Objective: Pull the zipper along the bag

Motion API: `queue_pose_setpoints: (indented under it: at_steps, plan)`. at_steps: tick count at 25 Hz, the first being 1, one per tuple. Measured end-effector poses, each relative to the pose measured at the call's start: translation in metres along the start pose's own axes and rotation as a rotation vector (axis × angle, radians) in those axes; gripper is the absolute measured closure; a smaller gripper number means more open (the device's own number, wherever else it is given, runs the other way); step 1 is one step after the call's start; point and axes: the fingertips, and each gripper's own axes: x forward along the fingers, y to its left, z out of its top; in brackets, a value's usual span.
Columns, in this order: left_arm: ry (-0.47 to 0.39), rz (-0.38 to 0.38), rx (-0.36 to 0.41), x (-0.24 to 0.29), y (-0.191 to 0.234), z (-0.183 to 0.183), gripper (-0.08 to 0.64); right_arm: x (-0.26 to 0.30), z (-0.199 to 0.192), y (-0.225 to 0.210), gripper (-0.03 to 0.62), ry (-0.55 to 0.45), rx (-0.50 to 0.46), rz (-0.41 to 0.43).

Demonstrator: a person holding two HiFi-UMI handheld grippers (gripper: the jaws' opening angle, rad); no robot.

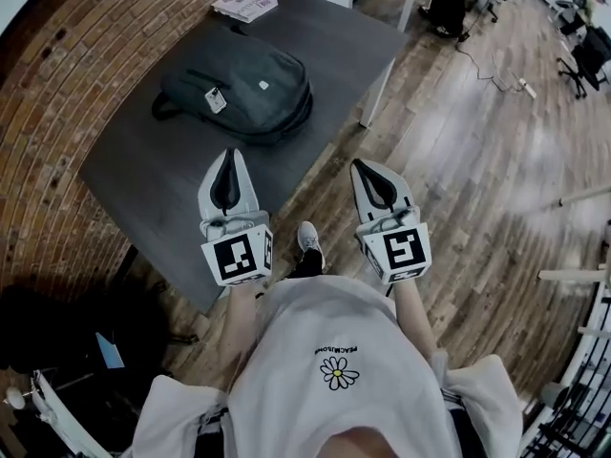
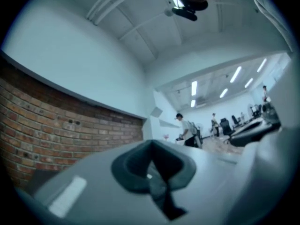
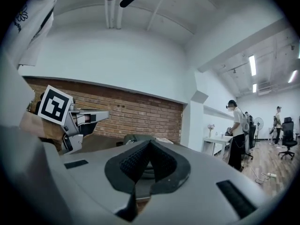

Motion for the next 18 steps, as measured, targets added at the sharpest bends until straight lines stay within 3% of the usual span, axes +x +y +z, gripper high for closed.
queue_pose_setpoints:
  at_steps: [10, 18]
  plan:
    - [0.033, 0.106, -0.048, 0.110, 0.090, -0.045, 0.555, 0.176, 0.021, -0.013, 0.594, -0.002, -0.054, 0.133]
    - [0.094, 0.253, -0.074, 0.119, 0.132, -0.073, 0.555, 0.248, 0.017, 0.004, 0.594, 0.012, -0.056, 0.263]
